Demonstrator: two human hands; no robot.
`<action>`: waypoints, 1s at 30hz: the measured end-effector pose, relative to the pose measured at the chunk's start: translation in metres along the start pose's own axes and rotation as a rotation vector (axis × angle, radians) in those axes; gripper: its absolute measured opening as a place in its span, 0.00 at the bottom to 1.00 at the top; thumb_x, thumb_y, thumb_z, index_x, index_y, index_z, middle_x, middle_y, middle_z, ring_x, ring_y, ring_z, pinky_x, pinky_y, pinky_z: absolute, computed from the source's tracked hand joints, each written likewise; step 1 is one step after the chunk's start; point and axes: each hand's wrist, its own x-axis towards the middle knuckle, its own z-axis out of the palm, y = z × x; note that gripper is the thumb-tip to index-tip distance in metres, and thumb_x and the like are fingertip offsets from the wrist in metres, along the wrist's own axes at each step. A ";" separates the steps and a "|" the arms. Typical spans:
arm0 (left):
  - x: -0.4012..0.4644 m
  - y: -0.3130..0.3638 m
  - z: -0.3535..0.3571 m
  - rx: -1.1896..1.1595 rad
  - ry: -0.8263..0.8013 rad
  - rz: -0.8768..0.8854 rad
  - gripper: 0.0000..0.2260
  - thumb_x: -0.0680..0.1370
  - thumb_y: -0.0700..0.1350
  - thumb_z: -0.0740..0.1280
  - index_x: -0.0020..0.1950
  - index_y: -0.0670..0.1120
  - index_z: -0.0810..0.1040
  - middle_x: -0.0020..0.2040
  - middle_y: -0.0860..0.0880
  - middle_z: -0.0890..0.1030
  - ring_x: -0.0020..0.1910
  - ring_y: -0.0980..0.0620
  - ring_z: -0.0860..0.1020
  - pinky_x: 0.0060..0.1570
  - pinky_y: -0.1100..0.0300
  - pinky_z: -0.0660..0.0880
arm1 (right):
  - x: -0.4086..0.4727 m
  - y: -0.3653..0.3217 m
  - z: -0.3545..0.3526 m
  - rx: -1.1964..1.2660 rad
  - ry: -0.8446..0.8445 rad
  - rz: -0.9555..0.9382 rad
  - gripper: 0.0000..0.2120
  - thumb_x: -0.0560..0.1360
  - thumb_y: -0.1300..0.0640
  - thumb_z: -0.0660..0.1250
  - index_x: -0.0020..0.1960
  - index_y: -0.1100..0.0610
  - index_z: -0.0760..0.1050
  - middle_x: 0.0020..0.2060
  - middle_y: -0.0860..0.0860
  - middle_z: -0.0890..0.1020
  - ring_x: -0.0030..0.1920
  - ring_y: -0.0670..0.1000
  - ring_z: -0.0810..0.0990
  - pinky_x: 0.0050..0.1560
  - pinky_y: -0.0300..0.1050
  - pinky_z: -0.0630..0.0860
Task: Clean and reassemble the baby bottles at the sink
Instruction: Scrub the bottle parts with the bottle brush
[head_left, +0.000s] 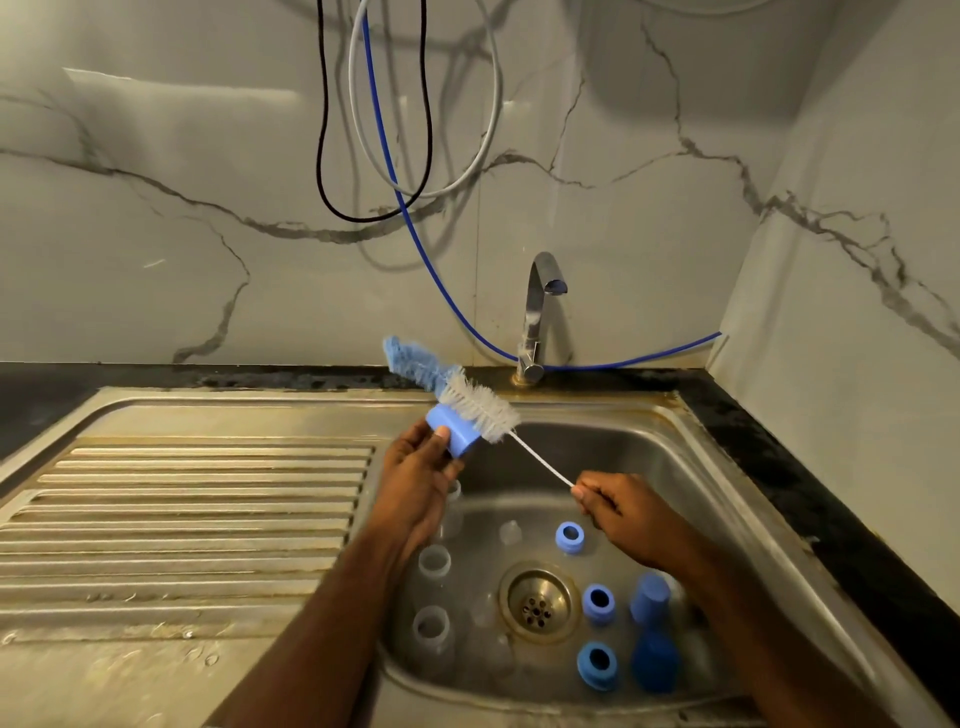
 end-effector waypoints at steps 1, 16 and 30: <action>0.005 0.006 -0.004 -0.057 0.028 0.009 0.13 0.82 0.35 0.61 0.67 0.38 0.74 0.63 0.38 0.81 0.60 0.42 0.81 0.53 0.52 0.83 | -0.003 0.005 -0.006 -0.009 -0.028 0.010 0.16 0.83 0.57 0.61 0.36 0.51 0.71 0.29 0.43 0.73 0.31 0.42 0.71 0.35 0.34 0.69; 0.004 0.016 -0.009 -0.032 0.002 -0.052 0.13 0.84 0.35 0.58 0.67 0.39 0.74 0.66 0.36 0.79 0.66 0.39 0.78 0.62 0.47 0.78 | -0.005 0.002 -0.005 0.015 -0.135 0.067 0.15 0.84 0.57 0.60 0.38 0.54 0.73 0.30 0.42 0.75 0.32 0.40 0.73 0.38 0.35 0.72; 0.005 -0.001 -0.005 -0.127 0.019 -0.127 0.16 0.82 0.40 0.63 0.70 0.39 0.72 0.65 0.37 0.79 0.66 0.41 0.78 0.65 0.48 0.75 | 0.002 -0.004 0.007 0.006 -0.108 0.032 0.16 0.84 0.56 0.59 0.37 0.48 0.71 0.30 0.46 0.76 0.33 0.43 0.75 0.39 0.40 0.74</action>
